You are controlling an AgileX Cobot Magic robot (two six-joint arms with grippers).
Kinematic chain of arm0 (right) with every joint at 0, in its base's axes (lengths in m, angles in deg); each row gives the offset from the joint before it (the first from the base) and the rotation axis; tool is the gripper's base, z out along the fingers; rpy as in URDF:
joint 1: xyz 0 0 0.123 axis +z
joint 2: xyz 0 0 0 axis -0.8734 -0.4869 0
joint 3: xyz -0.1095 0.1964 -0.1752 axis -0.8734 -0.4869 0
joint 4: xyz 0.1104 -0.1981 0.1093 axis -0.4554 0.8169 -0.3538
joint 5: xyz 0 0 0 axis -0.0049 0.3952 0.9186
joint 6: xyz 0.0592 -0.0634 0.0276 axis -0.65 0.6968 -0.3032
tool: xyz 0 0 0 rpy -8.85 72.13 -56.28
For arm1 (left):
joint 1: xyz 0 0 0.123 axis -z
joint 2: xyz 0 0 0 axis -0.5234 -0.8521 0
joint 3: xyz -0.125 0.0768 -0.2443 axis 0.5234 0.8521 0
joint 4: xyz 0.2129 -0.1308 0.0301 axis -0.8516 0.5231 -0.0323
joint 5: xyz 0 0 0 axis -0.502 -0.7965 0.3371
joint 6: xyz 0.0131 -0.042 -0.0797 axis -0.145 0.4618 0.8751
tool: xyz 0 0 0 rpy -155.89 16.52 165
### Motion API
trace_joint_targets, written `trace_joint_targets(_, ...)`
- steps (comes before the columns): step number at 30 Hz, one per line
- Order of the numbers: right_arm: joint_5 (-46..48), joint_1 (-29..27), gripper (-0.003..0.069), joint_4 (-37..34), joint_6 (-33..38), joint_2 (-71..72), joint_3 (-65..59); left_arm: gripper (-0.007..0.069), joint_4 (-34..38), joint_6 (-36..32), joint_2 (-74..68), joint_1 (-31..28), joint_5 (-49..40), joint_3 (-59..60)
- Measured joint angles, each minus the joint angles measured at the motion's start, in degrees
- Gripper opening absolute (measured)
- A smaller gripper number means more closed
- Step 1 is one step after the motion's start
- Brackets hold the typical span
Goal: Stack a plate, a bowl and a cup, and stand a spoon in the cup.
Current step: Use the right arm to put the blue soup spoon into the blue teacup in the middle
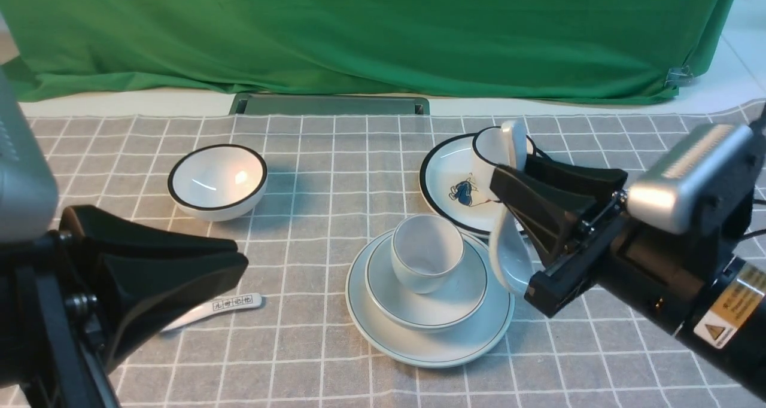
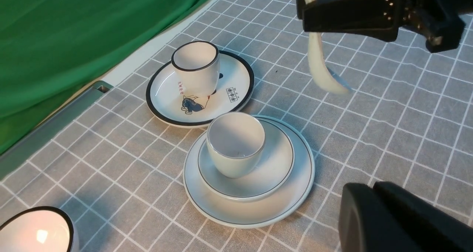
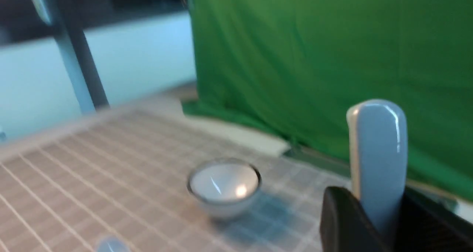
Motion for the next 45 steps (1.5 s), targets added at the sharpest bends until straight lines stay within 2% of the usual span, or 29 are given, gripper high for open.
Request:
trace_joint_targets(2, -10.15, 0.0, 0.0169, 0.13, -0.2, -4.88, -0.29, 0.001, 0.0, 0.0, 0.0, 0.0, -0.06, 0.0)
trace_joint_targets(6, -15.39, 0.0, 0.0169, 0.44, -1.85, -11.53, 1.3, 0.001, 0.0, 0.0, 0.0, 0.0, -0.06, 0.0)
trace_joint_targets(22, -16.32, -0.04, 0.0169, 3.44, -2.66, -27.88, 12.51, 0.001, 0.0, 0.01, 0.0, 0.0, -0.06, 0.0)
trace_joint_targets(33, -16.64, -2.91, 0.0169, 3.82, -2.89, -33.36, 14.7, 0.001, 0.0, 0.01, 0.0, 0.0, -0.06, 0.0)
trace_joint_targets(45, -16.64, -3.43, 0.0169, 4.18, -3.12, -36.78, 16.43, 0.001, 0.0, 0.21, 0.0, 0.0, -0.06, 0.0)
